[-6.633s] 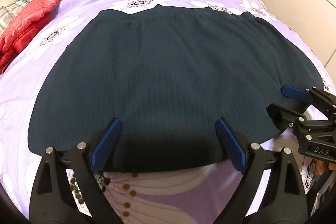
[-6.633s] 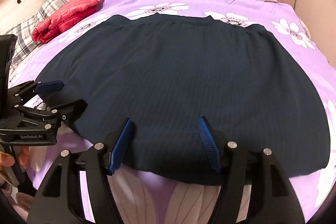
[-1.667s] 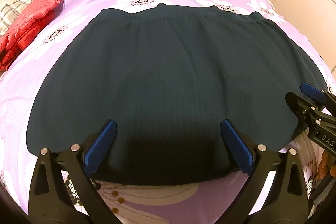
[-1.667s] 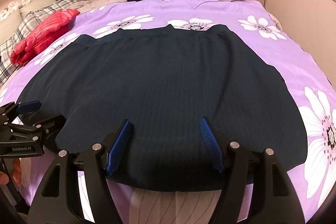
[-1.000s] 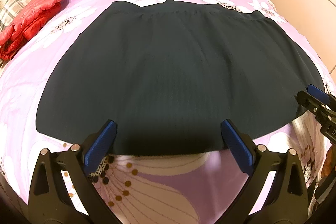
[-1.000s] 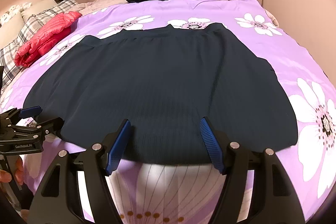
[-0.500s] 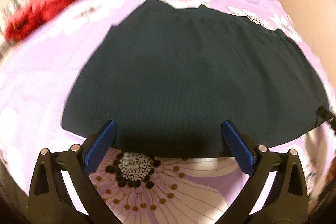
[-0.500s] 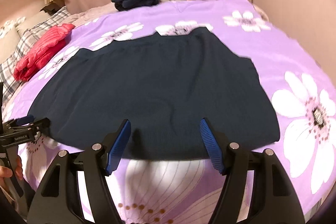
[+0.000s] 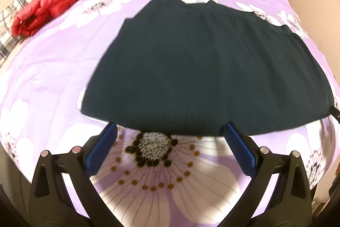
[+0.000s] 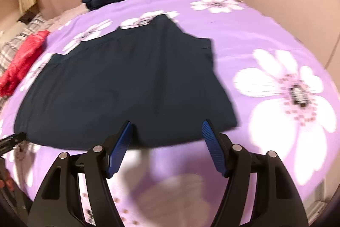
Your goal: Fold large clothes
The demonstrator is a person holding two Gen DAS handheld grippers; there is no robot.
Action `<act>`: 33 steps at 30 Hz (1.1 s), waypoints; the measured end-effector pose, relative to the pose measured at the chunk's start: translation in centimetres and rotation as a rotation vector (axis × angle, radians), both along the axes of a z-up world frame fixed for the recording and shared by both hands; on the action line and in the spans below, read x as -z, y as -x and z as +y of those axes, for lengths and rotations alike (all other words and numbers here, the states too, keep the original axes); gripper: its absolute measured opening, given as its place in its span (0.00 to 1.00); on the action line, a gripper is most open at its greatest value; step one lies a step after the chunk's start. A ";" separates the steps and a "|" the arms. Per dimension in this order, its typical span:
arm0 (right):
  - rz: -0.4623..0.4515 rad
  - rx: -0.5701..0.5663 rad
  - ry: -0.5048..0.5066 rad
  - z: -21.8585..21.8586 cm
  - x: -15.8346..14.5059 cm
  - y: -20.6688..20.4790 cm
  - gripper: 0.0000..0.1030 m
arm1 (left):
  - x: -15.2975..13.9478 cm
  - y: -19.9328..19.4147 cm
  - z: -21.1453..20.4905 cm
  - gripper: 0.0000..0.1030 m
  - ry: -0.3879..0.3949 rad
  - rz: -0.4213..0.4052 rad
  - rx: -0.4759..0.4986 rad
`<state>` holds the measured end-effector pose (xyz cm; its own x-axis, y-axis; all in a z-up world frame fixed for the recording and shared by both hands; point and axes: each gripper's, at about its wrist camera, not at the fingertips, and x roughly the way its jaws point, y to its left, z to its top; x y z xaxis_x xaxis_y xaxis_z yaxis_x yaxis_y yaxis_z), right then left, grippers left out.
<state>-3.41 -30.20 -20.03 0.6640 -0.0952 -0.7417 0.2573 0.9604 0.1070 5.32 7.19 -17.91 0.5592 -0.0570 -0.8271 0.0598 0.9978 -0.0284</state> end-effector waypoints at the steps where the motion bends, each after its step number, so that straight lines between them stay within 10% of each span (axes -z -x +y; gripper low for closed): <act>1: -0.007 -0.005 0.018 0.1 -0.6 0.4 0.67 | -0.8 0.3 -0.2 0.98 -0.010 -0.014 0.004; 13: -0.175 -0.158 0.001 4.6 -9.0 2.4 0.99 | -9.4 3.4 -3.2 0.98 -0.112 -0.138 0.021; 33: -0.216 -0.167 -0.002 8.0 -17.4 4.2 0.99 | -19.2 6.6 -6.6 0.98 -0.103 -0.257 0.071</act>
<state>-7.60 -22.17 -2.67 0.8134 0.0307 -0.5809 0.0661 0.9873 0.1446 -1.24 0.59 1.26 0.7491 -0.0268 -0.6619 0.1216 0.9878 0.0976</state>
